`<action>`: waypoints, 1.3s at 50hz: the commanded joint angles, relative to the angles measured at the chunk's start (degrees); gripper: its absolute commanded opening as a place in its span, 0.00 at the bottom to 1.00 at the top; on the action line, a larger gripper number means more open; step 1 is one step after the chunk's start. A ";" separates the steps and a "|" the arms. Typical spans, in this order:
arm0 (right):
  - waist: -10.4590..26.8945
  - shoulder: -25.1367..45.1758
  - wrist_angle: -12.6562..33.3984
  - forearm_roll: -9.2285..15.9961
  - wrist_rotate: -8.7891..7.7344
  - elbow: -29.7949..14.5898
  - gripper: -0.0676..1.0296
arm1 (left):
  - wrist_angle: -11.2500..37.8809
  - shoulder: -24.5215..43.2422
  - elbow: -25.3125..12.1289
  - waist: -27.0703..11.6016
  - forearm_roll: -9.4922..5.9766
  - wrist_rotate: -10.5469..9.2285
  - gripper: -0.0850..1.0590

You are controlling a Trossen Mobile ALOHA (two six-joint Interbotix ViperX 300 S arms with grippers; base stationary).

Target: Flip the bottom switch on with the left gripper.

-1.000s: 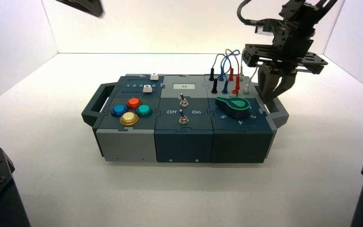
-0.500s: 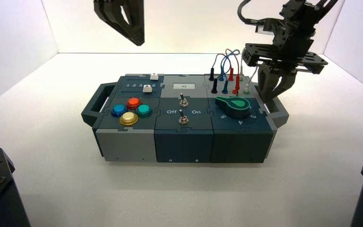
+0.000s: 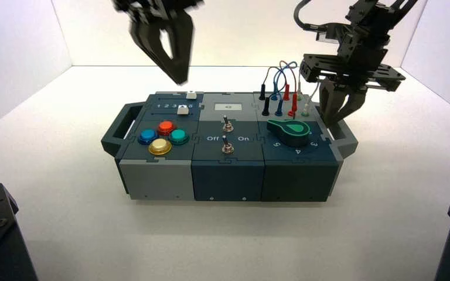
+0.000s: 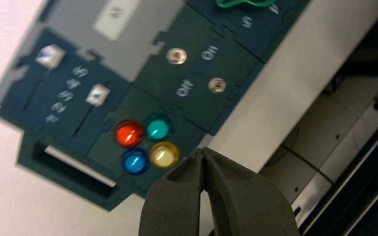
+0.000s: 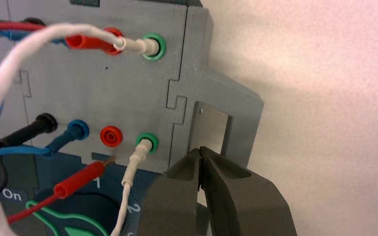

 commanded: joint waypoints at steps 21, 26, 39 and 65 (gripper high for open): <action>0.35 4.13 -0.79 -0.53 -1.67 -1.41 0.04 | 1.32 12.74 -8.70 -7.03 0.44 2.81 0.05; 0.35 4.22 -0.70 -0.53 -1.85 -1.41 0.04 | 1.67 12.92 -8.26 -7.03 0.97 3.52 0.05; 0.35 4.31 -0.70 -0.62 -2.02 -1.58 0.04 | 2.81 13.45 -7.29 -7.03 2.37 4.13 0.05; 0.35 5.89 -0.70 -0.70 -2.11 -2.90 0.04 | 2.55 16.96 -7.29 -7.12 2.55 8.70 0.05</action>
